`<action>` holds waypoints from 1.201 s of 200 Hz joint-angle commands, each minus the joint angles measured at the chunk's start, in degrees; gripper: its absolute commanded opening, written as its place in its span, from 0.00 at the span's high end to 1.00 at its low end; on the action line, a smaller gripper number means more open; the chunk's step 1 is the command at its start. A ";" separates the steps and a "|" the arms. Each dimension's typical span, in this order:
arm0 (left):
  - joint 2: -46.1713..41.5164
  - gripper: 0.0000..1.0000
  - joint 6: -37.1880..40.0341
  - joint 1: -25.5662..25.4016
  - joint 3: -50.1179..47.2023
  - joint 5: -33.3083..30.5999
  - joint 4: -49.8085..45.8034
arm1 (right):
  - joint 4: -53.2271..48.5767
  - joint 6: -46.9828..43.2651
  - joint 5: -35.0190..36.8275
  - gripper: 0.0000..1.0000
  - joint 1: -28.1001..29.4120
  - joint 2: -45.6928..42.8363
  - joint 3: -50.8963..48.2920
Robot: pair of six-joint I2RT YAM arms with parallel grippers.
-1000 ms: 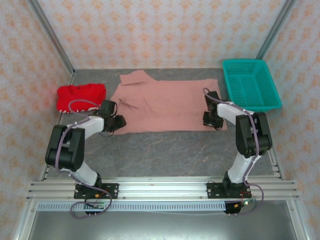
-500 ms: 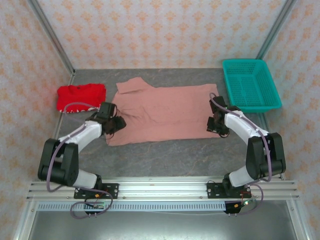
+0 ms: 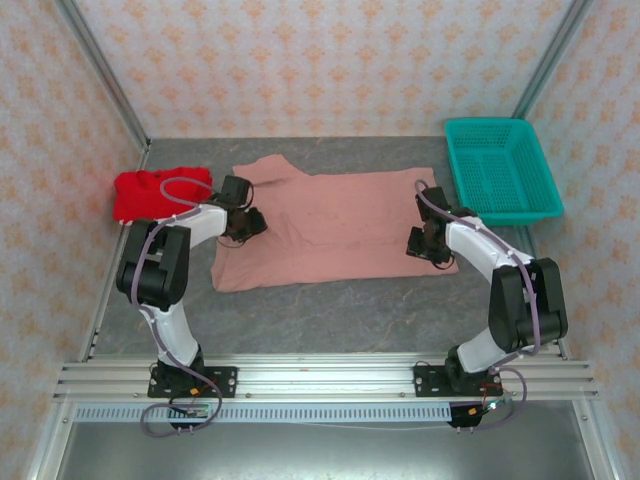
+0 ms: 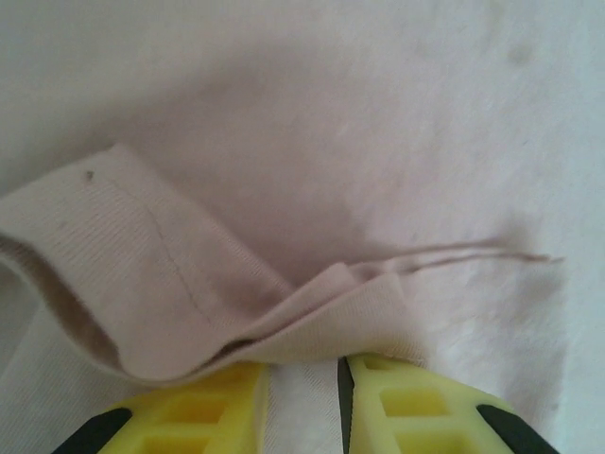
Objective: Fold the inside-out t-shirt
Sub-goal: Smooth out the T-shirt at the center of the table, then move the T-shirt to the center of the table.
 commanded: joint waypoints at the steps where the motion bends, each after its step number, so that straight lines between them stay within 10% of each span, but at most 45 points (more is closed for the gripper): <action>1: 1.25 0.74 1.74 -0.15 4.89 -0.19 -1.73 | 0.31 0.73 -0.45 0.59 0.23 -0.26 1.10; 77: 5.35 0.69 2.56 0.02 10.91 -2.36 -4.88 | -0.49 -0.42 0.47 0.59 0.26 -1.38 1.34; 162: -17.24 0.56 0.01 -0.12 -13.01 0.88 -2.23 | 4.76 -1.84 -0.20 0.50 -0.39 -0.54 0.18; 240: -18.85 0.55 -0.72 -0.38 -24.52 7.85 -3.84 | -3.59 -1.10 3.61 0.30 -4.74 12.54 4.30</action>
